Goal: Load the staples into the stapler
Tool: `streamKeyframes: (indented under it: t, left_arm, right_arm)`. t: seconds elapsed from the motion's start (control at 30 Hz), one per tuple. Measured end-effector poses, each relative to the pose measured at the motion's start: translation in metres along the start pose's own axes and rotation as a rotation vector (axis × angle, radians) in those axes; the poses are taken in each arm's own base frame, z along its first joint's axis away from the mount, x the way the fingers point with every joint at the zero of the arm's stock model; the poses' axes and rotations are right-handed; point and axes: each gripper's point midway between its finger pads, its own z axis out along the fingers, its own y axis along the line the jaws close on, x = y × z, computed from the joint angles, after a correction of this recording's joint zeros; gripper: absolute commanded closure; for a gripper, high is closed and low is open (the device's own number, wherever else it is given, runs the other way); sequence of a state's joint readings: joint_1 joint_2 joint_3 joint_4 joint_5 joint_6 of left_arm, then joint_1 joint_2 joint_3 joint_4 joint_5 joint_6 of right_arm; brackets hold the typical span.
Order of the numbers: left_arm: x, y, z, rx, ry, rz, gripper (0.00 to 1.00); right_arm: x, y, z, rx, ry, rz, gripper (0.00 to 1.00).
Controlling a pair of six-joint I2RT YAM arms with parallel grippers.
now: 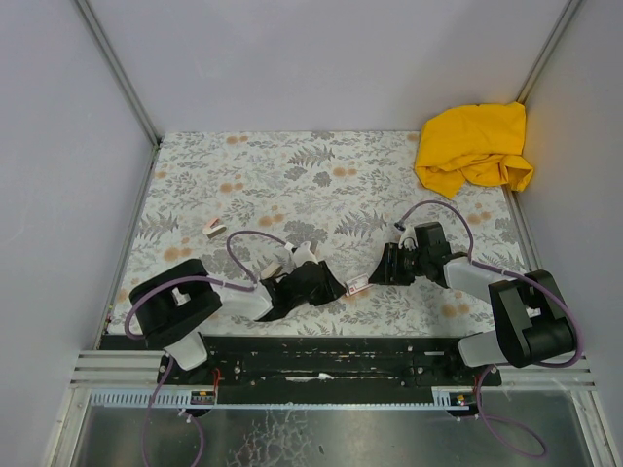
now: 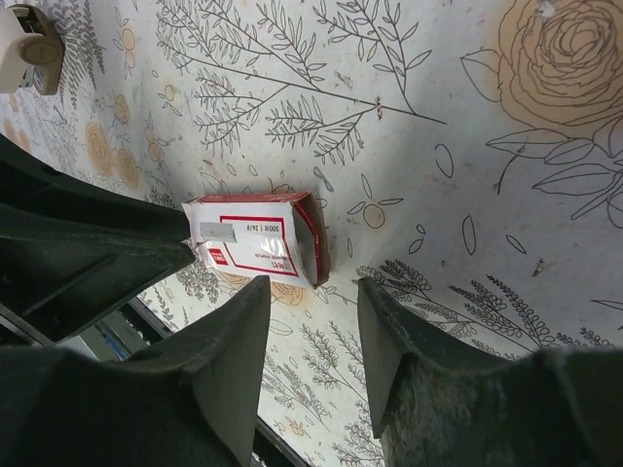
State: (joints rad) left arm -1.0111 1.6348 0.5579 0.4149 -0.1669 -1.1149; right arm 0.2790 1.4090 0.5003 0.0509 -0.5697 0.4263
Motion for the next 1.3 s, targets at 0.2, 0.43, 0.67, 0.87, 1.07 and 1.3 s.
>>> streamKeyframes:
  t: [0.2, 0.43, 0.67, 0.87, 1.07, 1.3]
  left_arm:
    - [-0.002, -0.002, 0.008, -0.005, -0.014, 0.0, 0.77]
    - [-0.003, -0.005, 0.016, -0.006, -0.02, -0.004, 0.84]
    - [-0.004, -0.005, 0.018, -0.004, -0.025, -0.007, 0.9]
    - [-0.004, -0.006, 0.019, -0.006, -0.025, -0.006, 0.93]
    - [-0.004, -0.006, 0.02, -0.011, -0.023, -0.005, 0.96]
    - [-0.004, -0.005, 0.021, -0.013, -0.023, -0.004, 1.0]
  right_arm:
    - [0.002, -0.001, 0.0, 0.001, 0.001, 0.001, 0.52]
    - [0.0, 0.0, 0.001, -0.003, -0.006, -0.004, 0.54]
    - [-0.002, 0.002, 0.001, -0.018, -0.01, -0.013, 0.67]
    - [0.0, 0.002, 0.004, -0.029, 0.002, -0.011, 0.76]
    - [0.0, 0.006, 0.004, -0.052, 0.005, -0.015, 0.81]
    - [-0.001, 0.01, 0.005, -0.076, 0.004, -0.021, 0.92]
